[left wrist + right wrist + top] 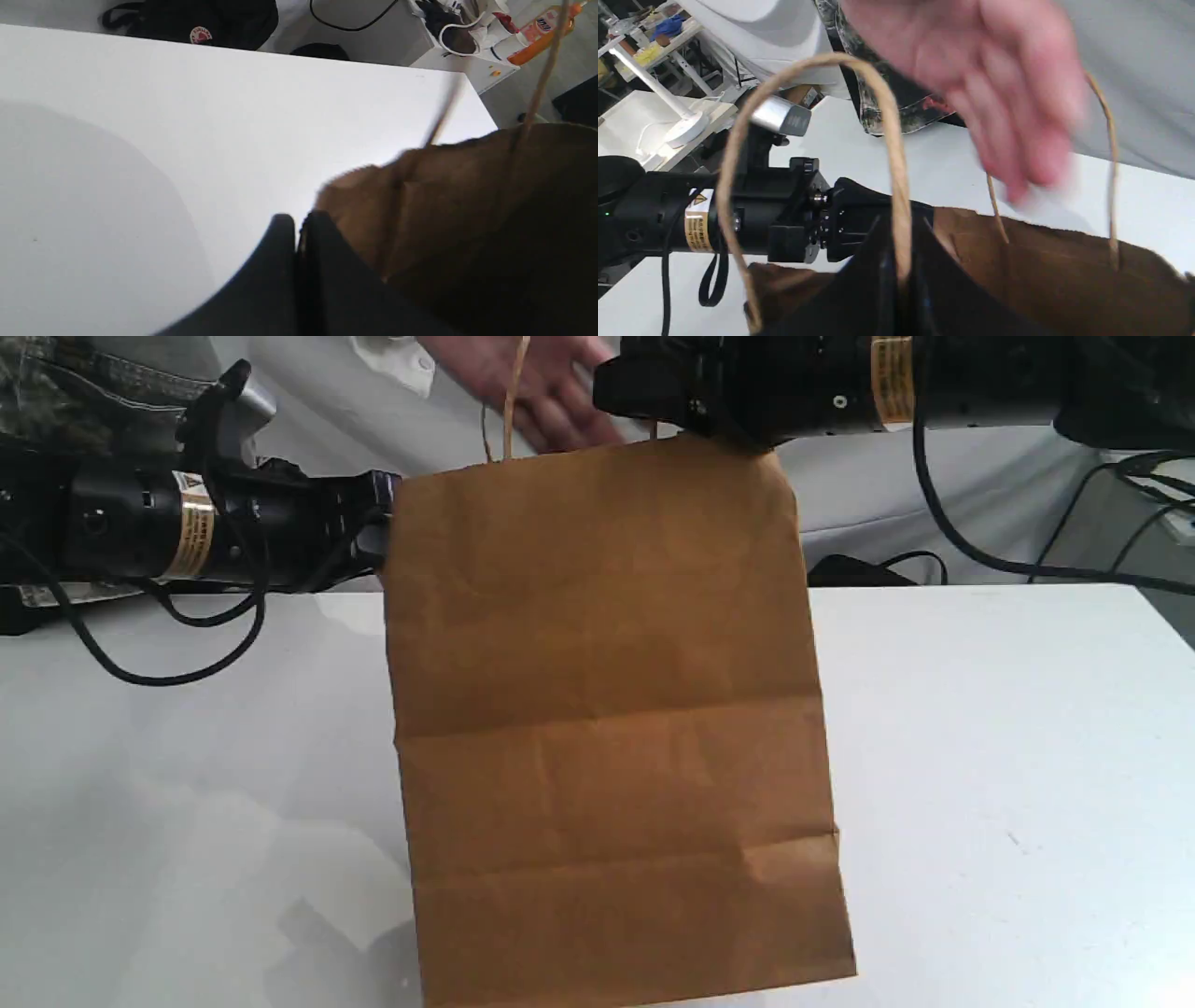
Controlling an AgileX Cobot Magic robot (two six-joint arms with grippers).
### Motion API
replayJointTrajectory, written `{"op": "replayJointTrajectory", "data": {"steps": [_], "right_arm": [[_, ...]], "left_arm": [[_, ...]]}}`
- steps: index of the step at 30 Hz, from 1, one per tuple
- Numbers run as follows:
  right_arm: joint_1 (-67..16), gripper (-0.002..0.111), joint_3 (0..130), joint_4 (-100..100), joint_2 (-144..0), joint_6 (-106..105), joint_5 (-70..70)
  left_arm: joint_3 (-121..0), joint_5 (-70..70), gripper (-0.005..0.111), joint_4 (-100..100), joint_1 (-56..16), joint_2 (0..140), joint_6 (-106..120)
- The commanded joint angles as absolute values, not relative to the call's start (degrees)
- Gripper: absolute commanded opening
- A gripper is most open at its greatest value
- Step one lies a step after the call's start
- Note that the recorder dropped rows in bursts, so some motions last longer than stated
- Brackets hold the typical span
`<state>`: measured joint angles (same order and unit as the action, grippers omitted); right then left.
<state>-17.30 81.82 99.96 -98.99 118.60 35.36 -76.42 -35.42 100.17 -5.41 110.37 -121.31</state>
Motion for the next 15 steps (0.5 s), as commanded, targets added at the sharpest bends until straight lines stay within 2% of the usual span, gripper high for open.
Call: {"op": "replayJointTrajectory", "data": {"steps": [1,8,15], "right_arm": [[-17.14,0.000,82.43,99.95,-98.80,115.92,37.50],[-17.14,0.000,82.43,99.95,-98.80,109.39,46.35],[-17.14,0.000,82.43,99.95,-98.80,108.28,49.05]], "left_arm": [[-76.16,-33.98,0.000,99.95,-5.25,110.08,-122.41],[-76.28,-32.02,0.000,99.95,-5.25,108.95,-121.07],[-76.28,-29.68,0.000,99.95,-5.25,103.02,-120.69]]}}
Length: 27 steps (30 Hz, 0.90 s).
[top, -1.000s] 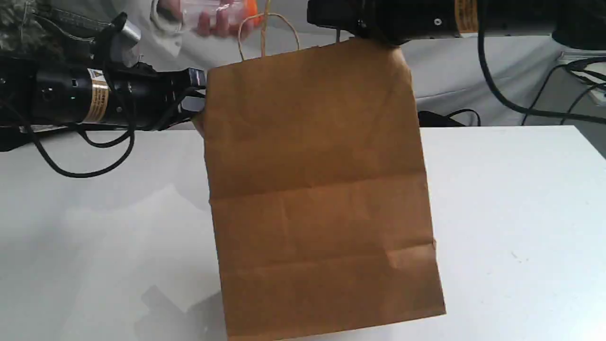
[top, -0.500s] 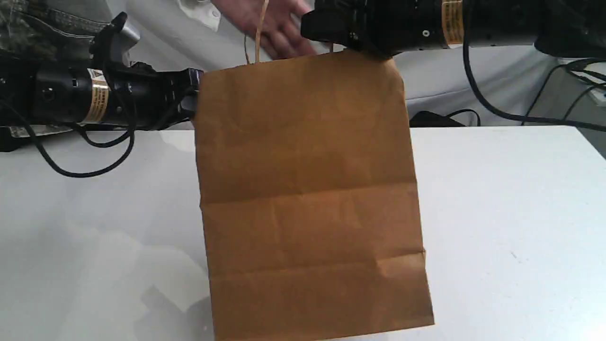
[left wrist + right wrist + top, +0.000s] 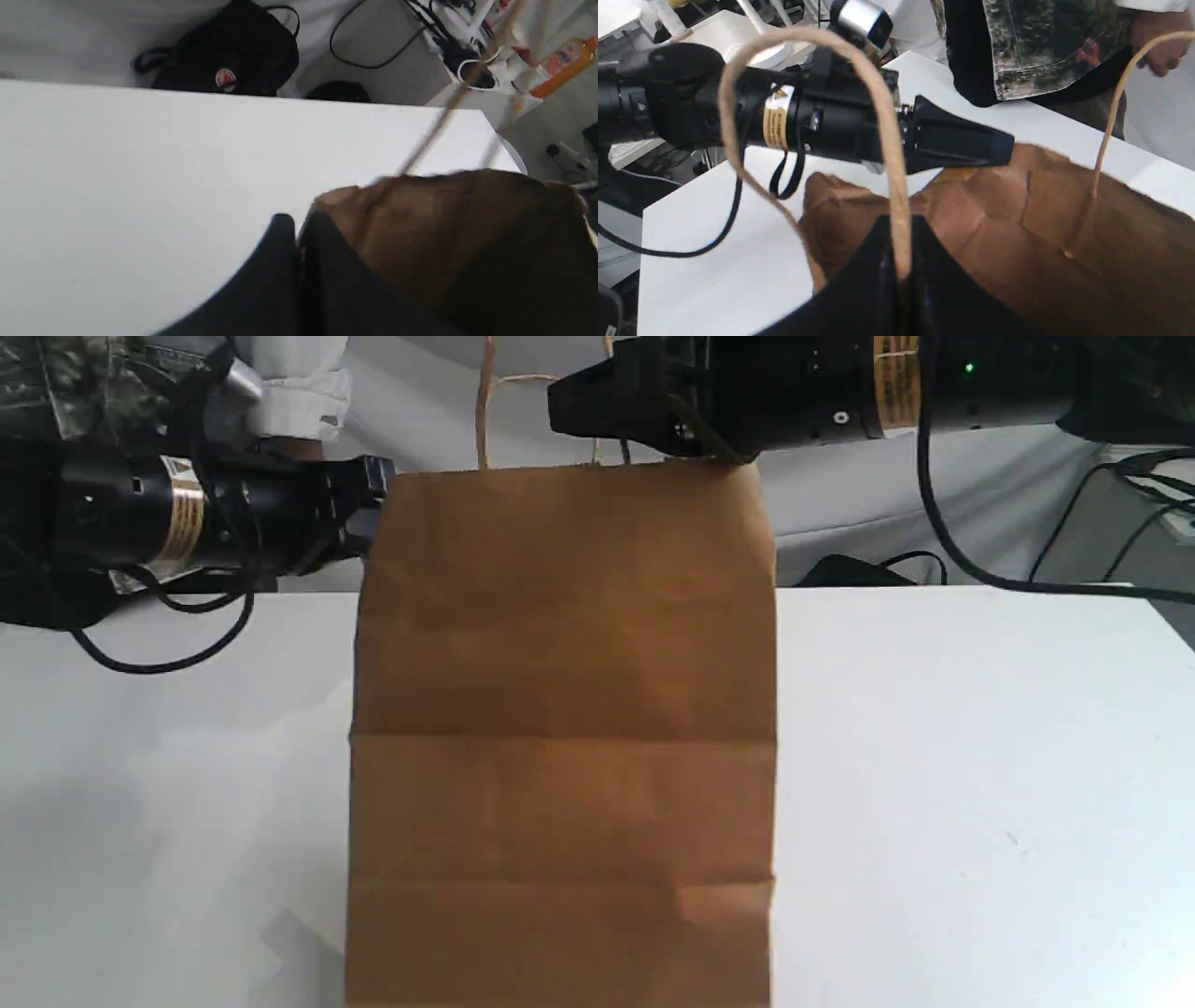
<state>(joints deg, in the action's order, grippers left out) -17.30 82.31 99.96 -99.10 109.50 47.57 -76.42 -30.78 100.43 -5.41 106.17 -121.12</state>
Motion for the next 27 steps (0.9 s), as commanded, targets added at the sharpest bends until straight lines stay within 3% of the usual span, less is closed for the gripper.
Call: {"op": "replayJointTrajectory", "data": {"steps": [1,15,21,23,27], "right_arm": [[-17.14,0.000,82.43,99.95,-98.80,108.06,49.60],[-17.14,0.000,68.92,99.95,-95.10,99.60,44.85],[-17.49,0.000,68.43,99.95,-95.14,98.96,44.54],[-17.49,0.004,68.43,99.64,-95.14,97.84,44.54],[-17.49,0.028,68.43,98.48,-95.14,95.88,44.89]], "left_arm": [[-76.28,-29.68,0.000,99.95,-5.25,102.24,-120.49],[-75.05,-35.94,0.000,99.95,-5.25,97.97,-119.51],[-72.24,-35.37,0.000,99.95,-5.13,98.09,-109.30],[-72.24,-35.73,0.000,99.95,-5.04,98.09,-108.96],[-72.34,-35.05,0.007,99.95,-4.62,97.61,-108.88]]}}
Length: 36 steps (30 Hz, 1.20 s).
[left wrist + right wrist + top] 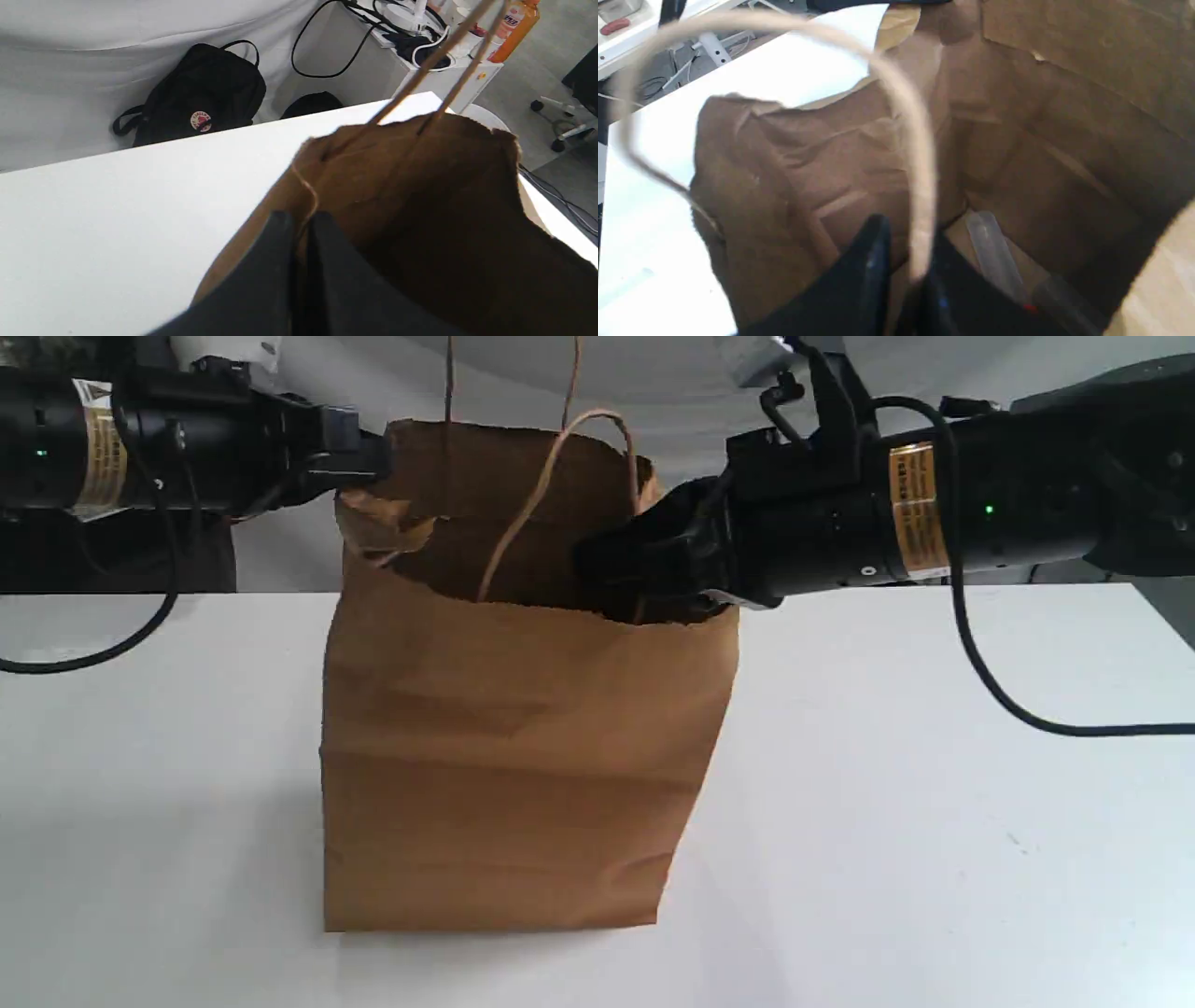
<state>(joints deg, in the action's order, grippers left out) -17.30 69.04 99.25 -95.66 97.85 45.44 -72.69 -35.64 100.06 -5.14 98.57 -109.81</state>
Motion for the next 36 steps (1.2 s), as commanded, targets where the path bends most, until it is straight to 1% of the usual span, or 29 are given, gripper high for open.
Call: {"op": "replayJointTrajectory", "data": {"steps": [1,2,3,5,6,8,11,13,20,27,31,36], "right_arm": [[-17.49,0.036,68.43,98.38,-95.14,95.43,44.89],[-17.49,0.042,68.43,98.38,-95.14,94.95,44.89],[-17.49,0.052,68.43,98.29,-95.14,94.61,44.89],[-17.49,0.063,68.43,97.93,-95.14,93.75,44.77],[-17.49,0.067,68.43,97.83,-95.14,93.46,44.77],[-17.49,0.071,68.43,96.80,-94.91,92.72,44.77],[-17.49,0.072,68.43,96.04,-94.24,91.06,44.77],[-17.49,0.072,68.43,96.04,-93.25,90.39,44.77],[-17.39,0.072,68.43,97.16,-87.88,89.93,44.77],[-17.19,0.072,68.05,99.95,-81.00,93.11,45.31],[-17.19,0.072,63.04,99.95,-75.97,91.48,43.79],[-17.19,0.072,54.06,98.82,-68.70,88.69,32.46]], "left_arm": [[-72.34,-35.05,0.012,99.95,-4.15,97.47,-108.88],[-72.34,-35.15,0.015,99.95,-3.77,97.47,-108.88],[-72.34,-35.28,0.020,99.95,-3.24,97.39,-108.88],[-72.34,-36.08,0.030,99.95,-2.14,97.39,-108.88],[-72.34,-36.34,0.037,99.95,-1.58,97.34,-108.98],[-72.34,-37.84,0.050,99.95,-0.15,97.34,-108.98],[-72.34,-40.72,0.070,99.95,1.39,97.34,-109.39],[-72.34,-41.17,0.077,99.95,2.05,97.34,-110.32],[-72.34,-41.48,0.077,99.95,2.05,96.67,-110.66],[-72.07,-40.89,0.077,99.95,3.48,90.95,-110.28],[-68.99,-41.17,0.077,99.95,4.77,85.93,-106.67],[-62.65,-40.15,0.077,99.95,5.85,78.45,-101.00]]}}
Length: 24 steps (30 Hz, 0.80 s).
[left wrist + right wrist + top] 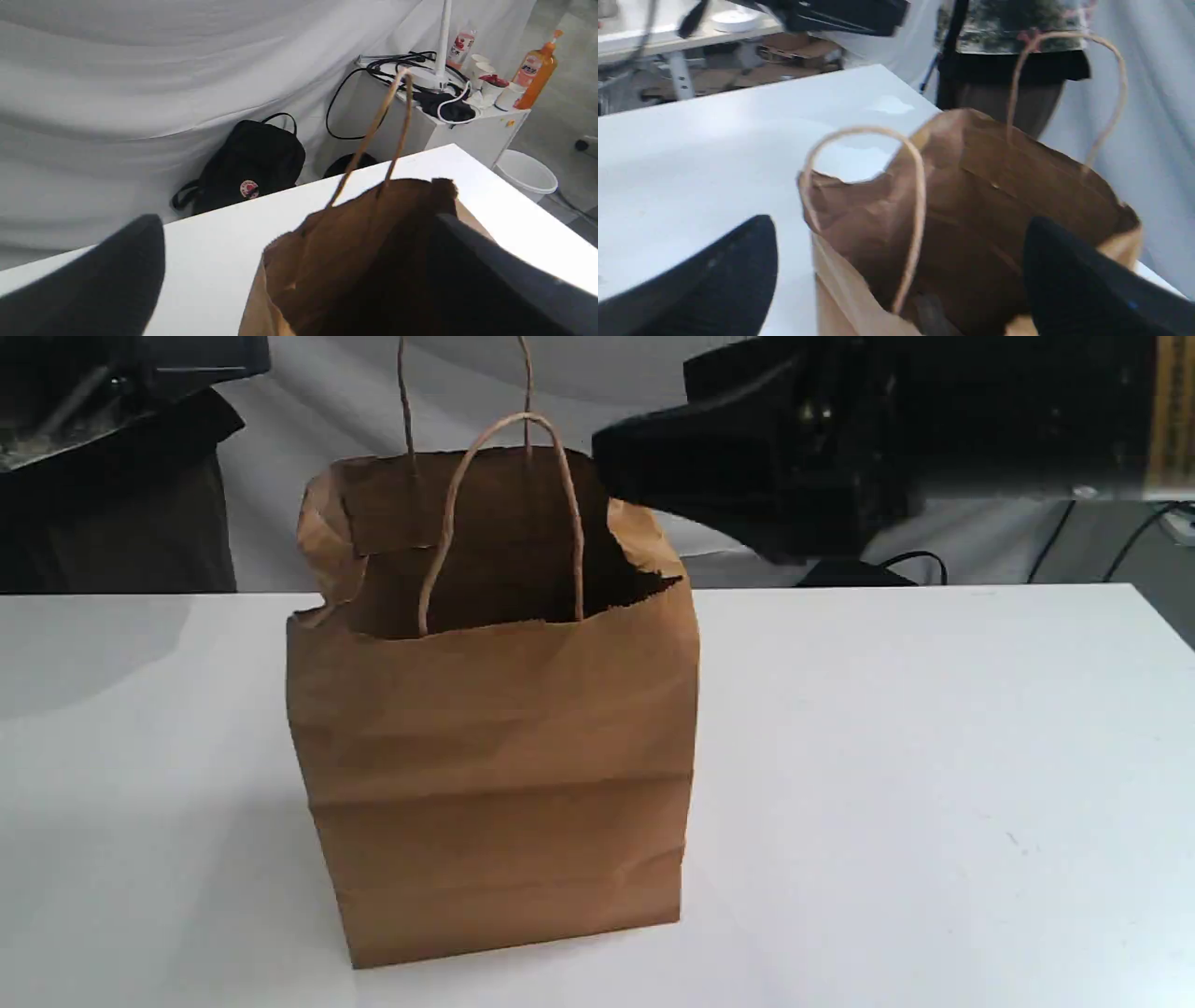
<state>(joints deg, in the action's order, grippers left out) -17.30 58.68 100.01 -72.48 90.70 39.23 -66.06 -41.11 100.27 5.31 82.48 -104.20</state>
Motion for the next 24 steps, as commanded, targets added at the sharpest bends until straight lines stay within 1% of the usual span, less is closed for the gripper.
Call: {"op": "replayJointTrajectory", "data": {"steps": [1,3,5,6,9,11,13,17,21,24], "right_arm": [[-17.19,0.072,52.42,97.27,-67.27,88.14,30.31],[-17.19,0.072,48.34,91.55,-63.41,85.18,25.37],[-17.19,0.072,44.54,83.91,-59.46,79.87,23.04],[-17.19,0.072,42.40,76.96,-56.61,74.56,22.64],[-17.19,0.072,35.62,59.44,-49.21,60.26,24.86],[-17.19,0.072,31.47,50.98,-44.01,52.61,27.05],[-17.19,0.072,27.35,47.10,-37.49,48.44,28.21],[-17.19,0.072,21.69,46.30,-24.33,47.54,28.40],[-17.19,0.072,17.82,45.93,-13.50,47.68,28.10],[-17.19,0.072,16.24,45.91,-6.21,48.50,26.36]], "left_arm": [[-61.14,-39.91,0.077,99.95,6.10,76.69,-100.17],[-58.13,-39.91,0.077,99.66,6.39,73.14,-99.95],[-55.33,-40.56,0.077,94.98,6.39,69.80,-99.67],[-53.73,-41.06,0.077,91.84,6.39,67.85,-99.07],[-49.18,-43.76,0.077,85.02,6.39,61.91,-94.77],[-46.20,-44.18,0.077,84.25,6.39,57.15,-92.82],[-43.16,-44.06,0.077,84.47,6.39,51.99,-92.70],[-38.37,-43.78,0.077,84.35,6.39,41.92,-92.93],[-34.02,-44.70,0.077,84.34,6.39,29.79,-93.32],[-31.83,-42.54,0.077,84.60,6.39,20.50,-93.32]]}}
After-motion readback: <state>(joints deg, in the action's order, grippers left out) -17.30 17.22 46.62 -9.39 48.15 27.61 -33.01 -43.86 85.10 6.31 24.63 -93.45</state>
